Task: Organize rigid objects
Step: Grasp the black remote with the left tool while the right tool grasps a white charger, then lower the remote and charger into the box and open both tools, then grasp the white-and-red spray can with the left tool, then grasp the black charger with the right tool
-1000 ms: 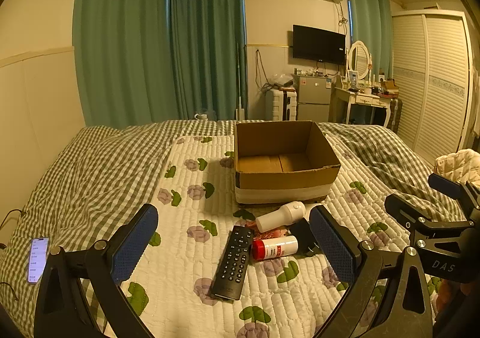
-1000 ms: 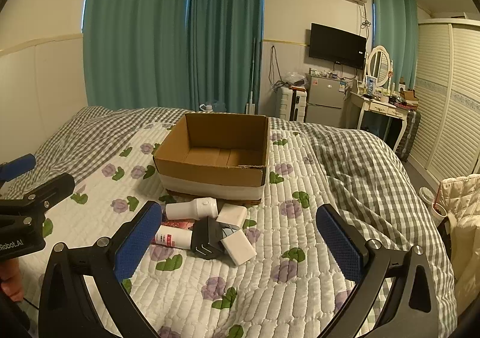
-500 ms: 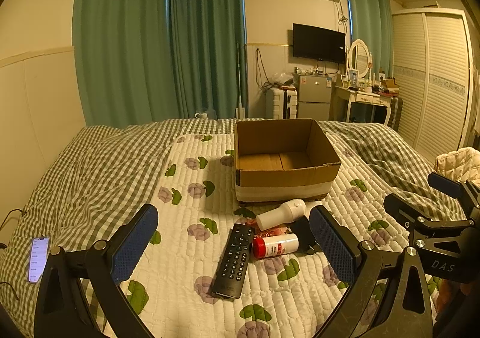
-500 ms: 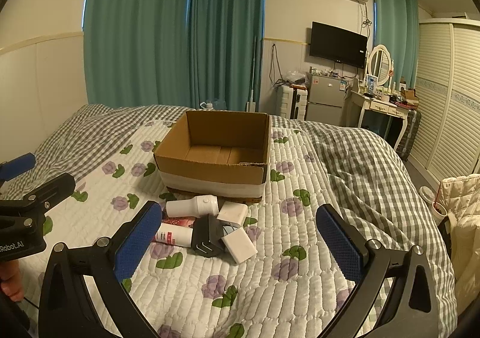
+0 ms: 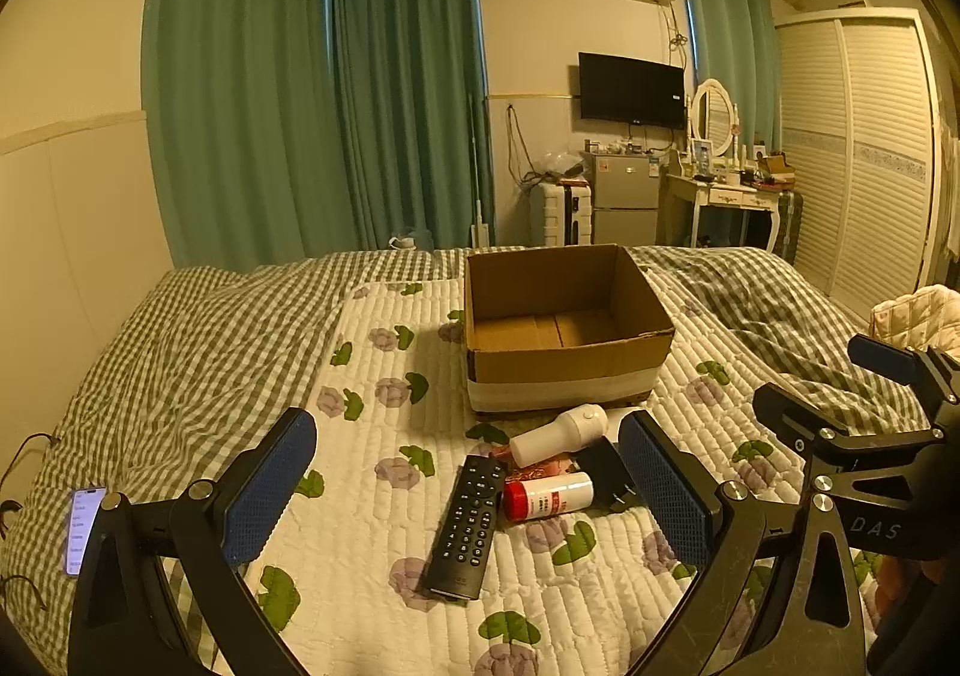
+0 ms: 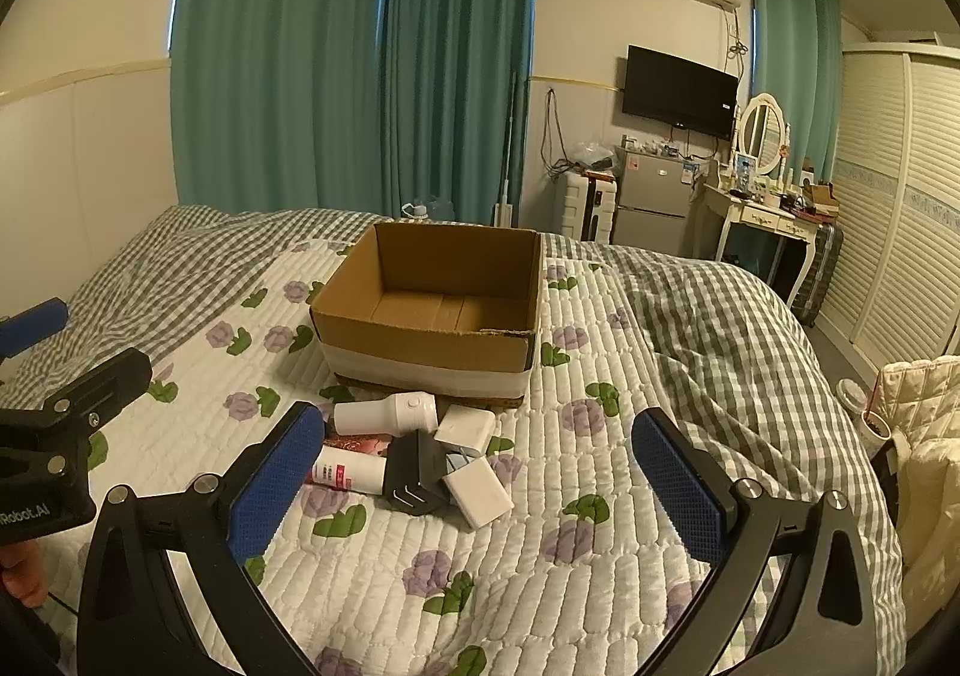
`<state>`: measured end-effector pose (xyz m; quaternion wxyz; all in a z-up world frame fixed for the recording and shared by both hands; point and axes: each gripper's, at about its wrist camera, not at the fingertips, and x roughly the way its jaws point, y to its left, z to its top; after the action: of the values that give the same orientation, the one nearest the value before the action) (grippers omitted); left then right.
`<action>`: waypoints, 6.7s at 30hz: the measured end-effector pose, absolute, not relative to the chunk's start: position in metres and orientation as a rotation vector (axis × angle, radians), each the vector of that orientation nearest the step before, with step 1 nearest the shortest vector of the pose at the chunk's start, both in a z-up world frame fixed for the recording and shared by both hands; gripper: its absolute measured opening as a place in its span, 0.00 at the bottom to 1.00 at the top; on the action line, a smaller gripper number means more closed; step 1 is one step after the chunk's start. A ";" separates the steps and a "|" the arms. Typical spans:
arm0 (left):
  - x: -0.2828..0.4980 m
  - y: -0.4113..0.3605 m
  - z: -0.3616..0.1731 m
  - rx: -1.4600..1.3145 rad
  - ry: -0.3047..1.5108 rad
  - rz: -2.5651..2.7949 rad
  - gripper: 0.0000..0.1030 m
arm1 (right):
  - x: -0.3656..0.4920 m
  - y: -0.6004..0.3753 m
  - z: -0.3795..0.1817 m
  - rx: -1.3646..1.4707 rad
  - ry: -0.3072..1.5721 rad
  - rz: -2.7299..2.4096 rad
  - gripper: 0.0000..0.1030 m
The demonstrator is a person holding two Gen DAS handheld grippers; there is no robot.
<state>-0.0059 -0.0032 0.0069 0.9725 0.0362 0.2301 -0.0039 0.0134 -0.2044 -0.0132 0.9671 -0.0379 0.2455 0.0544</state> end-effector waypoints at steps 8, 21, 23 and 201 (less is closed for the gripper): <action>0.038 0.008 -0.031 0.130 0.635 0.053 0.99 | 0.051 -0.207 -0.009 -0.157 0.649 0.206 1.00; 0.112 0.009 -0.143 0.169 0.991 0.063 0.78 | 0.142 -0.206 -0.110 -0.258 0.958 0.277 1.00; 0.119 0.008 -0.153 0.169 1.026 0.062 0.78 | 0.146 -0.203 -0.120 -0.266 0.994 0.289 1.00; 0.130 -0.003 -0.116 0.157 0.891 -0.106 0.35 | 0.173 -0.137 -0.162 -0.330 1.065 0.266 0.70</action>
<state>0.1302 -0.0031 -0.1157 0.8981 0.0760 0.4300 -0.0513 0.1732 -0.1369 -0.1616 0.8402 -0.1562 0.5039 0.1257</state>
